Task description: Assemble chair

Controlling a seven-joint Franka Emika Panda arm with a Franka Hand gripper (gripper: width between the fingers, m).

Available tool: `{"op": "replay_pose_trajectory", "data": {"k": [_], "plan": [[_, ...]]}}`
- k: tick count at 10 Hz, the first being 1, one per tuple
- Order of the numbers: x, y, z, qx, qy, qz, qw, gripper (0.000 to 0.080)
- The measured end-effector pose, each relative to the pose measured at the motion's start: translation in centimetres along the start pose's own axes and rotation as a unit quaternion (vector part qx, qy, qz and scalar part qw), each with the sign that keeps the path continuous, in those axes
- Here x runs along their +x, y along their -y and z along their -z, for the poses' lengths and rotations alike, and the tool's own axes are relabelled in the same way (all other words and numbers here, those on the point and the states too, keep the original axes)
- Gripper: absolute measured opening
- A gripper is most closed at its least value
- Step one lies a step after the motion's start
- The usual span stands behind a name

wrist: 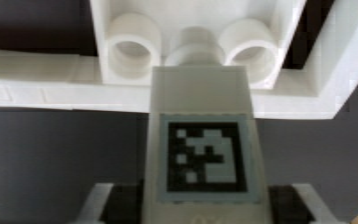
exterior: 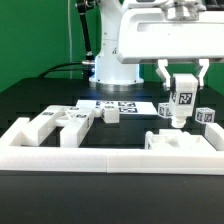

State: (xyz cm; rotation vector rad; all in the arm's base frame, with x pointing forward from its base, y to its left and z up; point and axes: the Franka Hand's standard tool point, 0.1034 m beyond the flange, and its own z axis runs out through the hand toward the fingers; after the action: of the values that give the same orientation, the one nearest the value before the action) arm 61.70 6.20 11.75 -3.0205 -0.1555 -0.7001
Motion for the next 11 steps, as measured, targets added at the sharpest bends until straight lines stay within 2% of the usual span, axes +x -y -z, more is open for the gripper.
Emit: {"op": "replay_pose_trajectory", "data": {"k": [4,7,11], "plan": [[-0.1,0.0,-0.1,0.0,0.001,-0.002,1.0,0.0291],[1.7,0.8,-0.3,0.007,-0.001,0.001,1.0,0.0291],[1.4,0.8,-0.8,0.003,-0.019,0.002,1.0,0.0291]]}}
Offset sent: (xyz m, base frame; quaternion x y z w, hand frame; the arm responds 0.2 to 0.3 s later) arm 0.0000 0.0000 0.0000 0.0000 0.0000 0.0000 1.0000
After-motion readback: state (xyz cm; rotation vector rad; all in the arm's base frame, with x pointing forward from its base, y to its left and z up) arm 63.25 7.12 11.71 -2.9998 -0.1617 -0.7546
